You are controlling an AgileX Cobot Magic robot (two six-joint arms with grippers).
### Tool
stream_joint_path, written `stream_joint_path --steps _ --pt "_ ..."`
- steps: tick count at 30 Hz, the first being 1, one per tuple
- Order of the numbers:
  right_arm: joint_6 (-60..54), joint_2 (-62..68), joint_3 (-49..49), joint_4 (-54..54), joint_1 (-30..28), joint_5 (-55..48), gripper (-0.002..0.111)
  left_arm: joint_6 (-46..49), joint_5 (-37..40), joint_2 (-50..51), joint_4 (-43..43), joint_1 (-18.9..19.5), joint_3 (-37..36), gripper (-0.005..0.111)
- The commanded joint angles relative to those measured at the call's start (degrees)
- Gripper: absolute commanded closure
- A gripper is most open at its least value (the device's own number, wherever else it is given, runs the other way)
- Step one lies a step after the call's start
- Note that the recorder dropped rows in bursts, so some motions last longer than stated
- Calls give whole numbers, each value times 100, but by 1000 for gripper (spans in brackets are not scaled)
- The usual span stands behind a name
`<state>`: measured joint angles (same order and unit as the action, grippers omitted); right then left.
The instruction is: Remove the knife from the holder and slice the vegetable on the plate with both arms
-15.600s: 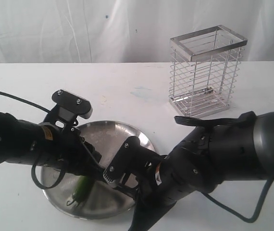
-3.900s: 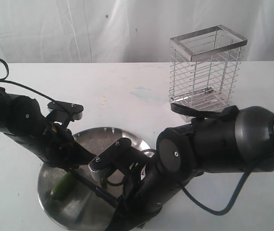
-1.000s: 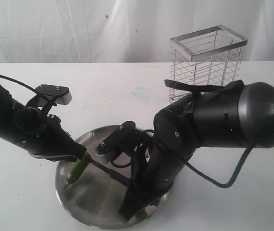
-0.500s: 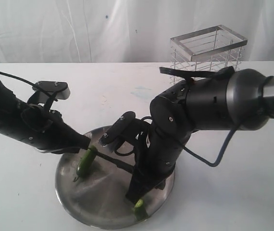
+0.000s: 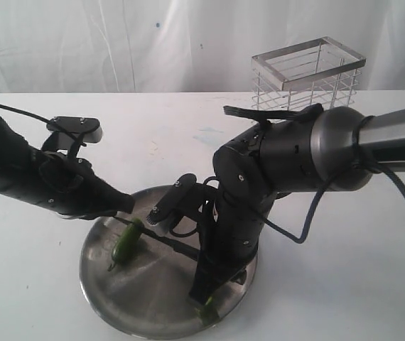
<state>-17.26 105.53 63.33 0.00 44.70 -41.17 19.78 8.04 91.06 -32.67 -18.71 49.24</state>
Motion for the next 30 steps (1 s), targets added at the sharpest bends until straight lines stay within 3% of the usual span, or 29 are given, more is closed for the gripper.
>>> stream_joint_path --steps 1,11,30 --pt "-97 1 25 -66 -25 -78 108 -75 -320 116 -184 23 -46 107" --pt "-97 1 25 -66 -25 -91 108 -75 -527 610 -301 23 -46 107" --pt "-97 1 25 -105 -25 -44 108 -64 -737 631 -301 -8 -46 107"
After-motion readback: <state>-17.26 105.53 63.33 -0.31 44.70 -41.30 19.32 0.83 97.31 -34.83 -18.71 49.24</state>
